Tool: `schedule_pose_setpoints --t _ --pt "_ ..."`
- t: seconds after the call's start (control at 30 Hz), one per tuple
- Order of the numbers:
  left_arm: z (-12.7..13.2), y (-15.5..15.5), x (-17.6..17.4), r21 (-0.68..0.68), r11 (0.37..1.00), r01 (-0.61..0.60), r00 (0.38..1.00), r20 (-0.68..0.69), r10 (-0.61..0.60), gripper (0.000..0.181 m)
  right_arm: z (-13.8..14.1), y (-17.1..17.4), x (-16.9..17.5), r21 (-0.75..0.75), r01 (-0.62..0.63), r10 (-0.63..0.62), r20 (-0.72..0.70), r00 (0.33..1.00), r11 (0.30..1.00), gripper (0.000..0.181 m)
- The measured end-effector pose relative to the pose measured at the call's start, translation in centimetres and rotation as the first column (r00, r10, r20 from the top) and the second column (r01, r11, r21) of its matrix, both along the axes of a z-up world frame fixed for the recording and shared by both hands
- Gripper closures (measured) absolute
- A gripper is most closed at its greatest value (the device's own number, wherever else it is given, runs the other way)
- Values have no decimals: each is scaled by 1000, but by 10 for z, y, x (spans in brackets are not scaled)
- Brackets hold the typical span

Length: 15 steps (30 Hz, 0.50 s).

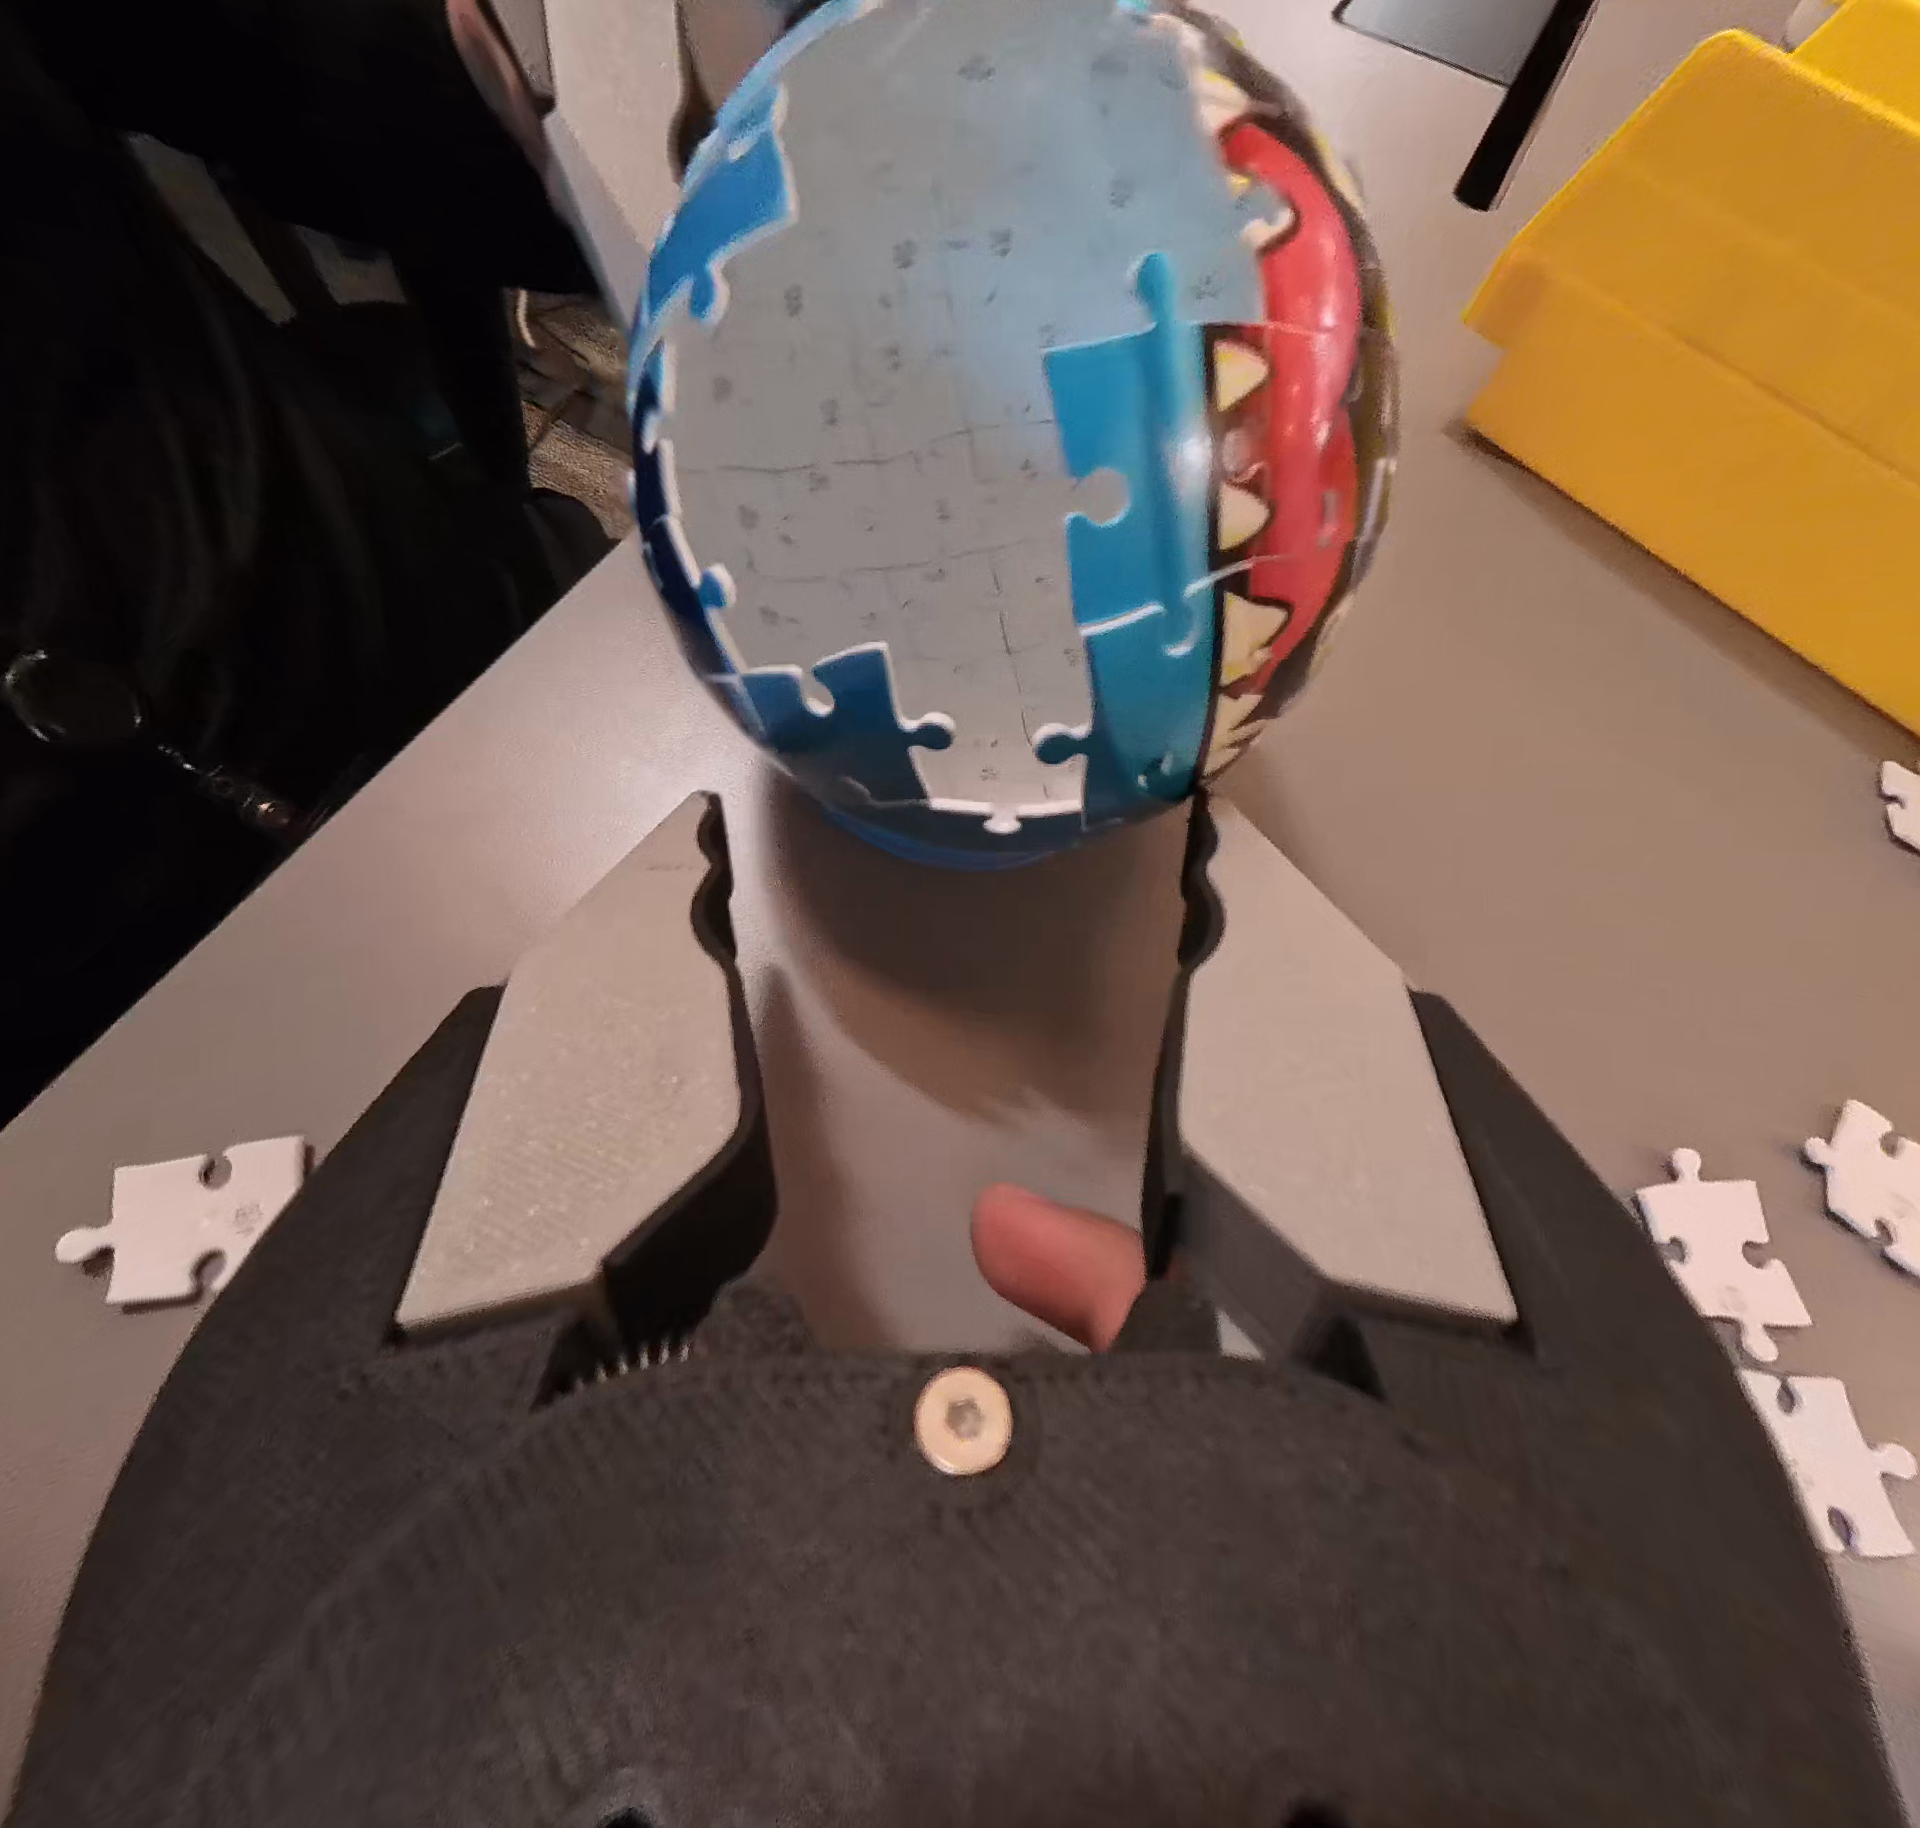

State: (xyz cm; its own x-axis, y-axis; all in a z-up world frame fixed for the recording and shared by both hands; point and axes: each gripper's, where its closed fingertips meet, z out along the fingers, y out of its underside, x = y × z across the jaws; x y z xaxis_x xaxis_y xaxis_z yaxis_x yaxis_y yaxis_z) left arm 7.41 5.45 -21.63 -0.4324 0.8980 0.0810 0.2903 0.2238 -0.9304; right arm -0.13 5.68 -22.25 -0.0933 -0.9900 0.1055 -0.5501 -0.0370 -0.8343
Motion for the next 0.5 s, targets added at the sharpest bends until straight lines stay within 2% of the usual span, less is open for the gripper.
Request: schedule_pose_setpoints --t 0.1,0.37,0.43,0.5 --pt "1 -13 14 -15 999 -31 1000 0 31 76 -2 4 2 -14 26 -26 -15 1000 1000 94" --pt "10 -52 68 -61 983 -174 984 -38 172 90 -13 28 7 -10 -38 37 -90 995 999 101" --pt "8 -43 66 -14 995 -99 994 -41 98 89 -11 19 -1 -15 -11 9 -93 996 1000 101" --pt "3 -23 57 48 999 26 999 -33 -24 84 -6 9 -9 -4 16 -16 -66 998 1000 102"
